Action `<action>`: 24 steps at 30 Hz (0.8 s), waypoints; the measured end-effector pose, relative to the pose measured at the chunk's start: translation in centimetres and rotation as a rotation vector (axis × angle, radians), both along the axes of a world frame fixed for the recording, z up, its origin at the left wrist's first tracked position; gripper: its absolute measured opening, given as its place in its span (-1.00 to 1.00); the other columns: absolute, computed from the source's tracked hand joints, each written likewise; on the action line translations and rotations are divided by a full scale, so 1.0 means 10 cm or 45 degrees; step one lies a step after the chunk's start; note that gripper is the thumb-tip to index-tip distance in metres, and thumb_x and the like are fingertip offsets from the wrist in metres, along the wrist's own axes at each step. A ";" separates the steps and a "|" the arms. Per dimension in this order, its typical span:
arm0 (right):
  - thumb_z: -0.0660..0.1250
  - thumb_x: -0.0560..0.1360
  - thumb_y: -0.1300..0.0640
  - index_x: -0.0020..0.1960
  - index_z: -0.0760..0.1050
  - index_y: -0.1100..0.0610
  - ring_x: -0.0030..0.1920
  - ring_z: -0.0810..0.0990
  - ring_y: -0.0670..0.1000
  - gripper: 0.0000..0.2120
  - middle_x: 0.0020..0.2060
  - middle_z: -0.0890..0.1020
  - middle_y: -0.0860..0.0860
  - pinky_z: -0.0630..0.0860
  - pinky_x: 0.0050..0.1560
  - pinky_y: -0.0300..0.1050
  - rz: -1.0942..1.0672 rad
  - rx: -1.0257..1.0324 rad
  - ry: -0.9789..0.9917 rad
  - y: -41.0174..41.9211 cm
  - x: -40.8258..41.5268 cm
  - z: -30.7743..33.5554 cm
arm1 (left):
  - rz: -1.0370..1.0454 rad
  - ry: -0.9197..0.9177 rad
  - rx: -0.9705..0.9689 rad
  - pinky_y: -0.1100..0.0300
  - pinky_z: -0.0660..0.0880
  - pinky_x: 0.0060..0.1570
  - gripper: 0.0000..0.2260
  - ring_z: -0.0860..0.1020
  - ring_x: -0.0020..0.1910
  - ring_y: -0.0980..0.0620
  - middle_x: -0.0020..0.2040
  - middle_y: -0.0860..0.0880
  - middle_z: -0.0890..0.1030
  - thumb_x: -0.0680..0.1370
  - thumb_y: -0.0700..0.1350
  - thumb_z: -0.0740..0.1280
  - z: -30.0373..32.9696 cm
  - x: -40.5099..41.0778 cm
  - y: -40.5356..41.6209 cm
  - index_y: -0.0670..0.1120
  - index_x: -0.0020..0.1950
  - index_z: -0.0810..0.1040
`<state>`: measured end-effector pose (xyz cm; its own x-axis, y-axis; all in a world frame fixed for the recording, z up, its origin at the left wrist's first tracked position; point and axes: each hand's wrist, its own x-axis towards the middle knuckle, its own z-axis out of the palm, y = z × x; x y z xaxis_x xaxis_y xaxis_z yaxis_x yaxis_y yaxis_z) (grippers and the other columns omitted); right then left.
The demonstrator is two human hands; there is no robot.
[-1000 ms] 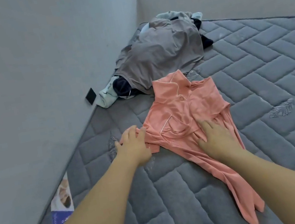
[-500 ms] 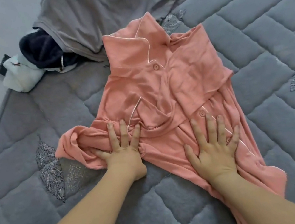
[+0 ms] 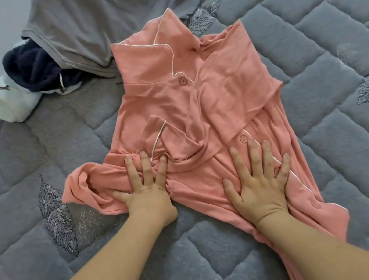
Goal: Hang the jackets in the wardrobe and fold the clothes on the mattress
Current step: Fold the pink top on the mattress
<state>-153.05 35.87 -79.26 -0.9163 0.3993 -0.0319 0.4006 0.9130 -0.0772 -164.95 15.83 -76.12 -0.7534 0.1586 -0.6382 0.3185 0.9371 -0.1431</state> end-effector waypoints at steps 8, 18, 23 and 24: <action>-0.14 0.54 -0.31 0.59 -0.08 -0.16 0.58 -0.16 0.14 -0.35 0.60 -0.06 0.02 -0.27 0.46 0.37 0.040 -0.094 -0.112 0.01 0.01 0.21 | 0.035 0.034 -0.014 -0.67 -0.11 0.20 0.02 -0.70 0.29 -0.24 0.36 0.00 -0.69 0.36 -0.09 0.24 0.01 0.02 0.03 0.26 0.41 -0.57; 0.43 0.41 0.04 -0.05 0.51 0.13 -0.07 0.55 0.06 -0.79 -0.11 0.60 0.04 0.48 -0.05 0.01 -0.499 -0.993 -0.218 0.83 1.06 0.86 | -0.754 0.610 0.358 -0.46 0.16 0.36 -0.48 0.31 0.46 -0.22 0.44 -0.19 0.38 0.51 -0.25 0.14 0.18 0.85 0.24 -0.13 0.49 0.35; 0.50 0.43 0.05 0.04 0.62 0.19 -0.17 0.67 0.05 -0.73 -0.07 0.71 0.15 0.58 -0.12 0.05 -0.648 -1.691 -0.029 0.72 1.31 1.13 | -0.639 0.418 0.711 -0.03 0.44 -0.07 -0.72 0.54 -0.11 -0.22 -0.11 -0.12 0.62 0.40 -0.27 0.16 0.35 1.34 0.52 -0.11 0.00 0.60; 0.51 0.42 0.03 0.09 0.61 0.22 -0.09 0.67 0.12 -0.66 -0.02 0.70 0.17 0.56 -0.03 0.13 -0.725 -1.823 0.032 0.76 1.37 1.20 | -0.613 0.307 0.552 0.00 0.40 -0.02 -0.73 0.54 -0.03 -0.19 -0.04 -0.09 0.63 0.45 -0.23 0.17 0.41 1.33 0.52 -0.06 0.02 0.60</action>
